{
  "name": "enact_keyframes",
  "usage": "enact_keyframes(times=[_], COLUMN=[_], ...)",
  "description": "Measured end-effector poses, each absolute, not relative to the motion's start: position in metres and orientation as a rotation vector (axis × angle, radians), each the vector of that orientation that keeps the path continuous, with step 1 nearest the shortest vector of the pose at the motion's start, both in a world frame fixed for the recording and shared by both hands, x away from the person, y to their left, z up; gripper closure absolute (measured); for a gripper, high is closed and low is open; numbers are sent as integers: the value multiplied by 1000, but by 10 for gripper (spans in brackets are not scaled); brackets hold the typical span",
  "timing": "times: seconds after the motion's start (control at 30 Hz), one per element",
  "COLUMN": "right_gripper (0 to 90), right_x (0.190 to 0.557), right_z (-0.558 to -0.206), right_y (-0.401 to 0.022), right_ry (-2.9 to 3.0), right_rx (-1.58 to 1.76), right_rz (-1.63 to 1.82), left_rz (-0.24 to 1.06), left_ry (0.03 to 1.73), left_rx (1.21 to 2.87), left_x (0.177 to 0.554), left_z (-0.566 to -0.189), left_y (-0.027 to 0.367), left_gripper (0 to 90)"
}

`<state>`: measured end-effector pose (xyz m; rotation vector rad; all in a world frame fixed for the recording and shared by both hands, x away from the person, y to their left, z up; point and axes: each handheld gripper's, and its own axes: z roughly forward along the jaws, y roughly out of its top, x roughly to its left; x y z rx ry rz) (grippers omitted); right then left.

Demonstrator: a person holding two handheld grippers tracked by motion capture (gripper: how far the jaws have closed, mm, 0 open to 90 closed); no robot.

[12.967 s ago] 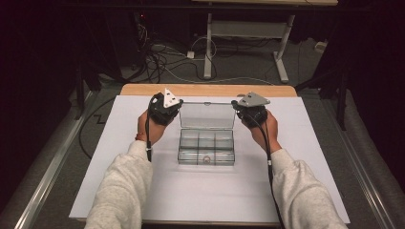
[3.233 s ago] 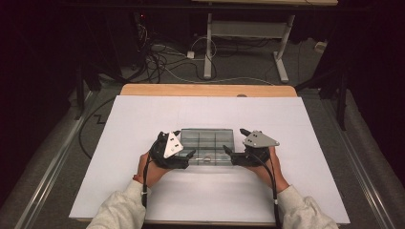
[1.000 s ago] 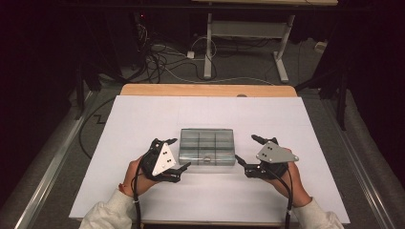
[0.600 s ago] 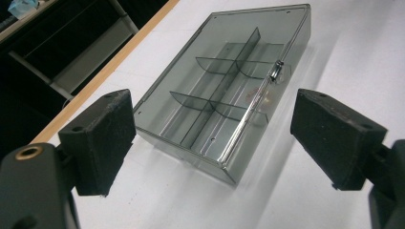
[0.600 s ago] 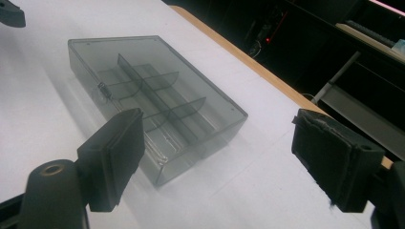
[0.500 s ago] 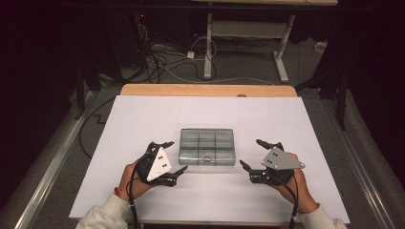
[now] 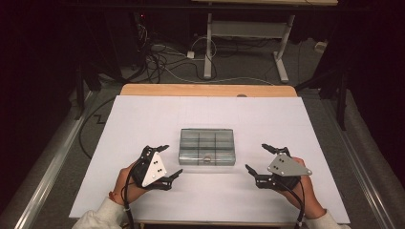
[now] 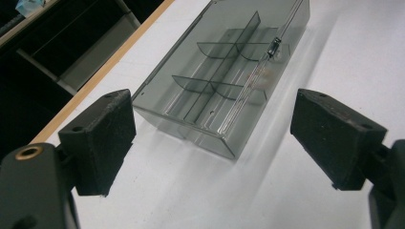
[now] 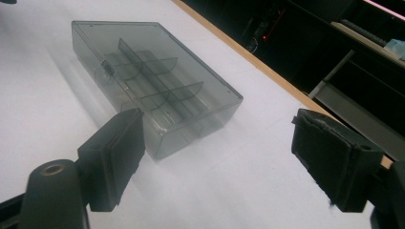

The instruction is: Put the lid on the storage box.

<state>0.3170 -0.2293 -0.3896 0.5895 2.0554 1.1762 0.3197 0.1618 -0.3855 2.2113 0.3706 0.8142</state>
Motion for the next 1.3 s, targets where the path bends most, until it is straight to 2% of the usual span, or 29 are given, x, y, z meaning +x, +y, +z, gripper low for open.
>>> enact_keyframes(times=[1.07,1.3], right_gripper=[193,193], right_x=[299,297], right_z=[-413,-422], right_y=[-268,-279], right_ry=[2048,2029], right_rx=[665,704], right_rz=[1135,1141], left_rz=[849,809], left_ry=[452,502], left_rx=[2241,2250], left_x=[303,300], left_z=[-411,-421], left_y=[199,211], left_gripper=[149,149])
